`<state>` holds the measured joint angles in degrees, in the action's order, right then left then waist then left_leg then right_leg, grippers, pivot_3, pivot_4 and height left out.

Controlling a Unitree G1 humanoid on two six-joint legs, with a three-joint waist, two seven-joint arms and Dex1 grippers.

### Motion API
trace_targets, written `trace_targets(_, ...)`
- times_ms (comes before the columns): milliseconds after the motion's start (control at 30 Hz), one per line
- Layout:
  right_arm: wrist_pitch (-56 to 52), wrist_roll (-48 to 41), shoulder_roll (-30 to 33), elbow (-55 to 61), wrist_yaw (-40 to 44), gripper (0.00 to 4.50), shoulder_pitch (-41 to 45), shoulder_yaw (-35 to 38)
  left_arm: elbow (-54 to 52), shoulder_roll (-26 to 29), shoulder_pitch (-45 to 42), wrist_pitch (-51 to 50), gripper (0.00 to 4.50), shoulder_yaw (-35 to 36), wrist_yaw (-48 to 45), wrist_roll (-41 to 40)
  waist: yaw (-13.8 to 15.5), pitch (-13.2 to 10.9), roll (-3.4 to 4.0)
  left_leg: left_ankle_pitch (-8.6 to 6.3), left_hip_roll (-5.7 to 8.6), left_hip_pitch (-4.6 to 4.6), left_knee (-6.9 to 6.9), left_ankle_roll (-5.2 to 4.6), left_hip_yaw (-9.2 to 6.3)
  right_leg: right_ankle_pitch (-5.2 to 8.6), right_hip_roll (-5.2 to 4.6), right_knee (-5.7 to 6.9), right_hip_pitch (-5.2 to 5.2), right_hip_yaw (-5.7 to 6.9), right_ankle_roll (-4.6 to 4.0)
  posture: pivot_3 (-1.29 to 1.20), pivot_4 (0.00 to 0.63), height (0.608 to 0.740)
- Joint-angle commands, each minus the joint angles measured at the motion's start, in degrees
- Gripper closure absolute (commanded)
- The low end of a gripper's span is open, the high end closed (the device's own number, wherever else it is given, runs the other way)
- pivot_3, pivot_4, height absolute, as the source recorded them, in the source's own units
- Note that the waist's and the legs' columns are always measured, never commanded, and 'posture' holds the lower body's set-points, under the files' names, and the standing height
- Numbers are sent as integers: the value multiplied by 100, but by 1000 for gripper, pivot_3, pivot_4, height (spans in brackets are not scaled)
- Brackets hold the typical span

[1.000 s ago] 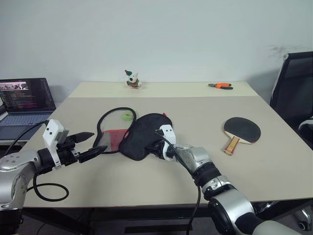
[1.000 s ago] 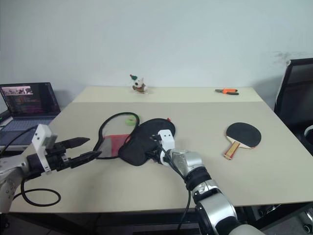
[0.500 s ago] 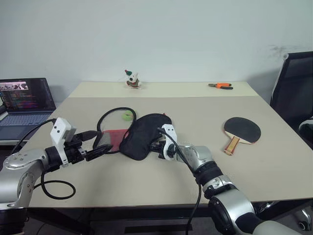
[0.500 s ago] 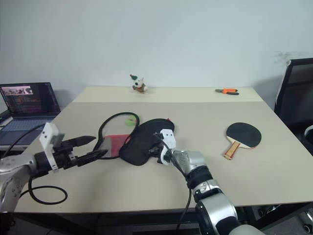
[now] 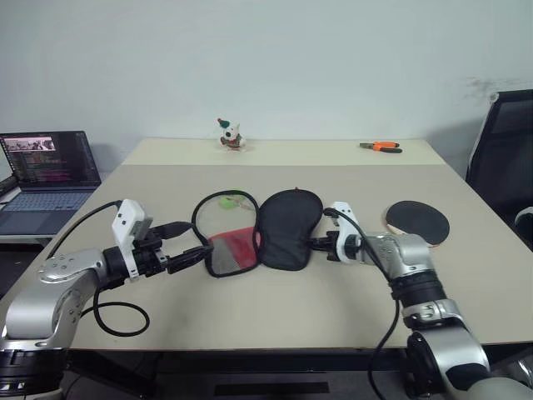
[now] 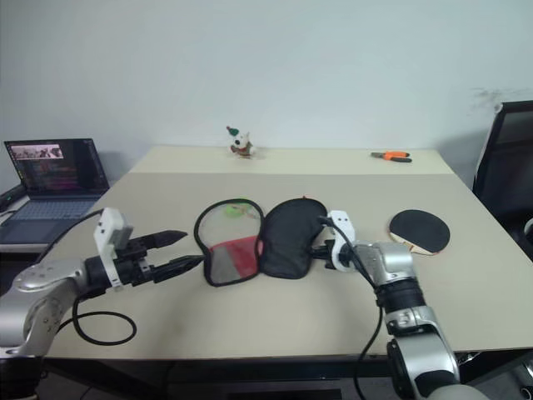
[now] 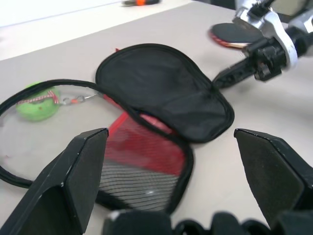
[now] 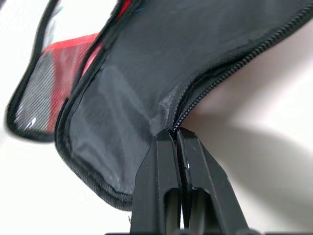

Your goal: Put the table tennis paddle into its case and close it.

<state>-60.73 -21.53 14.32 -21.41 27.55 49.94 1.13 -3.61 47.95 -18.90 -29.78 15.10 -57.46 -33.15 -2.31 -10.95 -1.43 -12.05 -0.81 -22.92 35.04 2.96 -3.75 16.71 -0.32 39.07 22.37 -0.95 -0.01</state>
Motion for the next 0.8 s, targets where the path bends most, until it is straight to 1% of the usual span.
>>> trace_targets(33,-282,-160,216,567,149,4472,-141,75,99,30,-260,153,0,-57,-174,24,-15,0,0,0,0,0,0,0,0,0,4,1,1,-1,0,0,150,740)
trace_targets(267,-550,-154,736,1007,252,4472,-448,144,626,-40,-727,412,0,-398,-501,234,-5,-1,1,0,3,-1,0,0,2,0,11,0,1,0,0,0,150,740)
trace_targets(500,-312,25,1199,931,413,4472,-497,37,1164,-182,-1077,760,0,-618,-812,441,20,-1,1,0,6,-2,0,0,4,1,15,-2,1,-1,1,0,150,740)
trace_targets(700,-113,97,1396,619,558,4472,-335,-17,1322,-254,-1195,859,0,-671,-928,538,24,-1,0,0,6,-2,1,0,5,1,15,-1,1,-1,1,0,150,740)
trace_targets(800,34,233,1361,615,523,4472,-310,-157,1351,-272,-1209,892,0,-668,-937,564,23,-1,0,0,6,-2,1,-1,6,1,15,-1,1,-1,1,0,150,740)
